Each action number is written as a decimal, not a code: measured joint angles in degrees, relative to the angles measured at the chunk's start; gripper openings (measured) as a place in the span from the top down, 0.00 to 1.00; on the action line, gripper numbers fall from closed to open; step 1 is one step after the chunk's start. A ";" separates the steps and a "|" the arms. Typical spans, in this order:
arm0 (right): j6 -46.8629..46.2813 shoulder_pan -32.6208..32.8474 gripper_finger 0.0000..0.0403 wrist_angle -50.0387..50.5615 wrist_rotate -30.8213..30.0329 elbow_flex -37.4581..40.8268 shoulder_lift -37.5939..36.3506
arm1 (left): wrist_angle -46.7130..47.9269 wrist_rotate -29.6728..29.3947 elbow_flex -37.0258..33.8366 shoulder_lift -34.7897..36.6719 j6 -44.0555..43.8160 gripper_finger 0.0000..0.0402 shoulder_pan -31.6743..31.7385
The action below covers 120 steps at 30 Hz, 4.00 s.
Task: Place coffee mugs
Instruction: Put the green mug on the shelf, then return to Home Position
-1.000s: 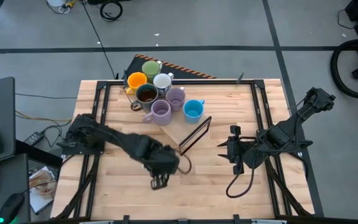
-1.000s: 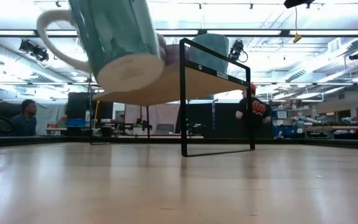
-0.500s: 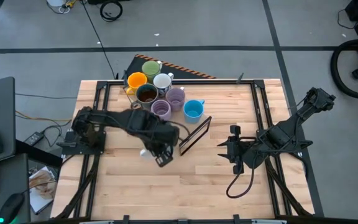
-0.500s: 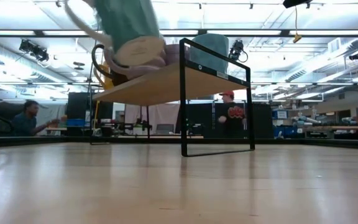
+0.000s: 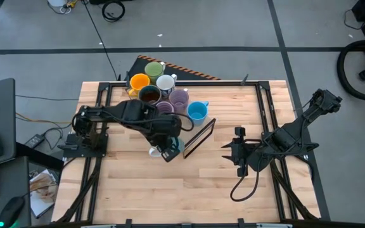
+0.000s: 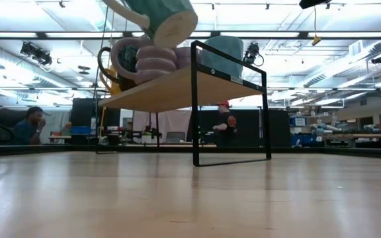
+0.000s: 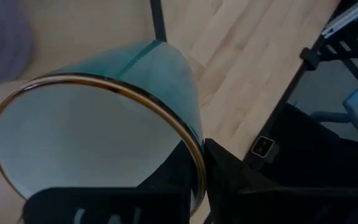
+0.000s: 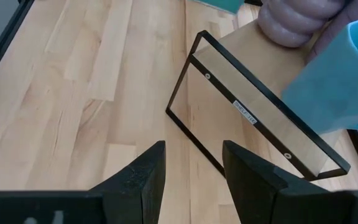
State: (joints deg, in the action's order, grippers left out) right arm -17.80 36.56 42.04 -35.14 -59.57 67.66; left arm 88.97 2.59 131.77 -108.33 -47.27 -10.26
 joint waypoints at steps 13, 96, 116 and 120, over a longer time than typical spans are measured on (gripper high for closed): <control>5.56 -0.04 0.59 -5.36 -2.35 0.00 0.00 | 0.84 -5.70 0.43 -0.02 3.30 0.93 1.50; 5.94 -0.22 0.59 -6.40 -0.69 -0.03 0.00 | -5.01 -1.77 -0.20 -5.95 16.54 0.76 7.19; 5.33 -0.20 0.59 -6.40 0.34 0.00 0.00 | -8.22 -2.84 -0.18 -5.92 20.96 0.67 7.15; 5.33 -0.22 0.59 -6.40 0.34 0.00 0.00 | -8.37 -2.82 -0.18 -5.91 20.99 0.67 7.15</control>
State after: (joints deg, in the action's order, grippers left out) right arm -12.47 36.34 35.64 -34.81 -59.57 67.66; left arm 80.60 -0.23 131.59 -114.24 -26.28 -3.11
